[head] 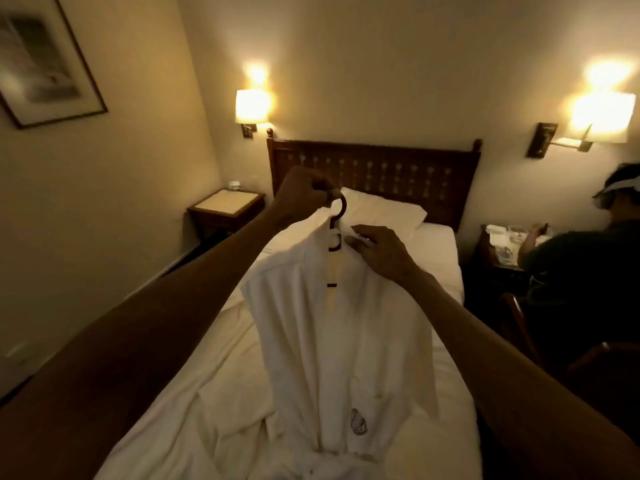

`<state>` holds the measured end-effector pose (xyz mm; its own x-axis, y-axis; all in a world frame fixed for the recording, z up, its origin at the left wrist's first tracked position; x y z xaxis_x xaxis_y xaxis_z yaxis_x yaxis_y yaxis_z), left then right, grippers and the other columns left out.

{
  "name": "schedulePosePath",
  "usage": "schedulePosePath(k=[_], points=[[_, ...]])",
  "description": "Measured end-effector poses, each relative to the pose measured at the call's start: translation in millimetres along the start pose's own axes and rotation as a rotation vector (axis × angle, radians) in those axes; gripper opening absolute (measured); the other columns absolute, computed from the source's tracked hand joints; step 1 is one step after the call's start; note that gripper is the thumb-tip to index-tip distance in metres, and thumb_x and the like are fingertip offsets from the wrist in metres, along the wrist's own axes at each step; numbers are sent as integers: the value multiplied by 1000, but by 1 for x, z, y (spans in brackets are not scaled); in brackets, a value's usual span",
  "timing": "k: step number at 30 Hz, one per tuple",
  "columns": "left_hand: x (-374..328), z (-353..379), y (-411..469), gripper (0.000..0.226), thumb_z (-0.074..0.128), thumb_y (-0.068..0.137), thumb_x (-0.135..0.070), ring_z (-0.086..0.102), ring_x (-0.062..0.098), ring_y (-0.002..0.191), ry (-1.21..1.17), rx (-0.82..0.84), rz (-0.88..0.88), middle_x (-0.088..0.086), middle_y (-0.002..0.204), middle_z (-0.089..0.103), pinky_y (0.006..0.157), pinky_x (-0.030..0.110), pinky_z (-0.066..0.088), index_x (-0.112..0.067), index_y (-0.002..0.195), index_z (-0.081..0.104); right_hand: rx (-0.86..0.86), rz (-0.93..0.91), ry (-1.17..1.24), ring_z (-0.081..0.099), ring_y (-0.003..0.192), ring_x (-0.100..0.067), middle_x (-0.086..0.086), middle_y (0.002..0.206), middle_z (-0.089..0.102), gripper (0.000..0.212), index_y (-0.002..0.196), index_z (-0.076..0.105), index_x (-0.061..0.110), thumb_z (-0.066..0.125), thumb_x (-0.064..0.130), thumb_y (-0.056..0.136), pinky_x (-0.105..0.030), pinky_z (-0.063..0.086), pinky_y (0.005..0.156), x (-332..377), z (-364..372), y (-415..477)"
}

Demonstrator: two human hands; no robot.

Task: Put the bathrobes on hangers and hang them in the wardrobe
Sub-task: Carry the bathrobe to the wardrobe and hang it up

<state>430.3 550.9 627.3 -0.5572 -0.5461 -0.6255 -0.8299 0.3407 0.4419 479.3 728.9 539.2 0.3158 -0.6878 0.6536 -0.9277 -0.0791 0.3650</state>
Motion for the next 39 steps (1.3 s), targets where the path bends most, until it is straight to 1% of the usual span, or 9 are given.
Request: schedulePosePath(k=[7,11,14,17,22,26,31,35,39], points=[[-58,-121,-19,8,71,87,-13,63,-1,61,151,-145,32,-4,74,69,60,14,49,-7,91,74,-121,-371,183,60,78,-10,1,84,66,23,99,71,11,56,29,98,-24,43,71,120,-12,36],[-65,-189,-49,6,71,87,-11,64,-2,60,227,-321,-22,-6,72,70,58,11,47,-15,89,74,-5,-499,146,57,77,-1,13,91,64,28,111,70,14,53,33,99,-22,43,72,183,-5,51],[-64,-236,-80,5,70,88,-14,62,-1,58,219,-534,-65,-5,69,70,57,14,48,-17,89,75,111,-542,46,60,86,-12,4,100,67,37,117,66,18,50,46,97,-38,51,79,226,7,63],[-63,-283,-109,8,70,88,-13,63,6,65,207,-629,-105,3,73,71,63,18,52,-9,91,76,115,-579,-89,56,87,-14,3,103,63,49,120,60,20,46,58,93,-36,48,80,261,25,72],[-52,-347,-152,18,69,92,-17,61,1,63,177,-620,-199,3,77,69,59,15,48,-3,101,73,61,-689,-32,60,78,-18,5,86,61,37,100,57,27,42,60,93,-44,54,75,323,72,80],[-11,-389,-206,32,59,97,-35,62,19,83,91,-586,-384,11,100,70,70,31,47,-9,115,65,-7,-744,-6,59,75,-17,8,84,63,36,97,58,30,41,61,94,-42,52,73,374,123,79],[70,-427,-282,58,39,97,-63,64,19,87,430,-329,-708,5,102,66,76,32,52,-12,103,68,-92,-703,33,64,84,-29,-1,92,70,32,99,62,27,48,55,93,-36,48,70,437,195,96],[113,-497,-336,56,49,96,-57,65,27,79,535,-497,-694,11,85,68,78,39,54,-5,89,69,-106,-755,126,64,82,-28,-2,89,70,32,96,66,24,53,53,92,-33,44,65,510,255,104],[124,-563,-365,42,53,96,-50,62,19,71,563,-642,-687,5,77,63,66,27,48,-11,84,64,-53,-747,239,60,73,-21,2,74,62,39,81,62,20,58,58,87,-29,32,58,582,306,105]])
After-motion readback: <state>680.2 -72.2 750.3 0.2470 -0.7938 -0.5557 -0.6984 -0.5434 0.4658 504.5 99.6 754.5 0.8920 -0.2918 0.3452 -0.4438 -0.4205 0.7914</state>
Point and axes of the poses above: each hand's wrist, its own y-axis towards the middle knuckle, its own z-axis out of the palm, x = y × z, the point moved 2 cm from there along y, towards the middle knuckle
